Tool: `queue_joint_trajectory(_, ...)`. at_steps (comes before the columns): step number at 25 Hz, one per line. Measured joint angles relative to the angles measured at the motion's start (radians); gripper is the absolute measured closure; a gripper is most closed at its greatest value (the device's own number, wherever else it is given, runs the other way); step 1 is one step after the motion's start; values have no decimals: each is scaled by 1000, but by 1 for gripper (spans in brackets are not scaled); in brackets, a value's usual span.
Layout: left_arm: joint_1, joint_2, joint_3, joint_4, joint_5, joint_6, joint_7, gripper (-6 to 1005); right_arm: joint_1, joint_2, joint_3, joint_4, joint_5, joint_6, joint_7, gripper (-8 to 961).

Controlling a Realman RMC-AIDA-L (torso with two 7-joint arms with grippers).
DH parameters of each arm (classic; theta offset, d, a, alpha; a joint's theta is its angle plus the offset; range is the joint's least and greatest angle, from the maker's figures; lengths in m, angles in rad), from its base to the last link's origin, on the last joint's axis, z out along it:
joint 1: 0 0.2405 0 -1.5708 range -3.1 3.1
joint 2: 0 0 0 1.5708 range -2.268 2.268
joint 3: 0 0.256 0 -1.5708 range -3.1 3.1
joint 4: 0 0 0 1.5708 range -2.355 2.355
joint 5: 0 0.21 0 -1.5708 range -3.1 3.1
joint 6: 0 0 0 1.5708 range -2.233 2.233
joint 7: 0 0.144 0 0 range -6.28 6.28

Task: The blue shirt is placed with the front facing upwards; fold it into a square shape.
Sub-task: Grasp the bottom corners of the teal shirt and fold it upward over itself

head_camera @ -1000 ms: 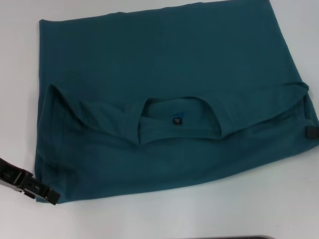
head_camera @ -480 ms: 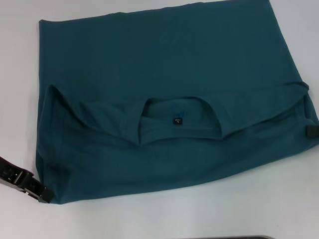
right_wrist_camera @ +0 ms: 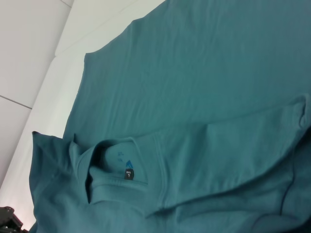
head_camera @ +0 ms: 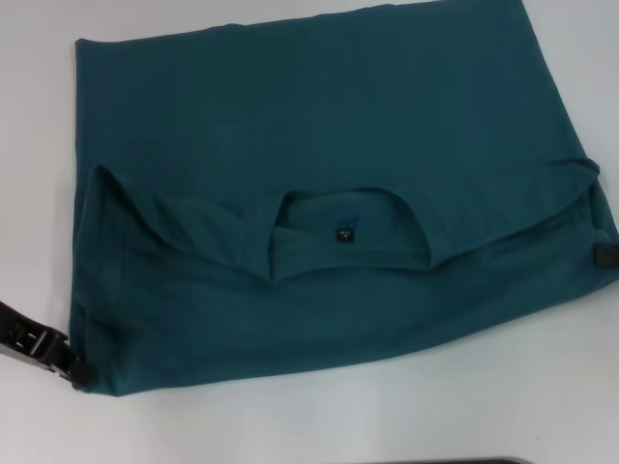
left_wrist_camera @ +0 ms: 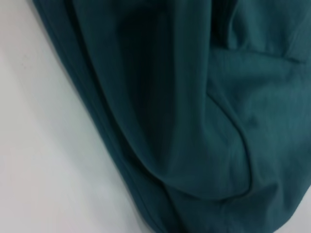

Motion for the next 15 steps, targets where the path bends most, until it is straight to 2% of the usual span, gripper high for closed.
queue_joint_trajectory(5, -1, 1, 0, 6, 0, -6, 2, 929, -2, 0, 0, 1, 0, 0, 0, 922)
queue_joint_trajectory(10, 7, 12, -4, 1, 0, -7, 6, 969, -2, 0, 1, 1, 2, 0, -2, 923)
queue_joint_trajectory(15, 17, 31, -8, 1, -4, -12, 16, 968, -10, 4, 2, 1, 2, 0, -6, 922)
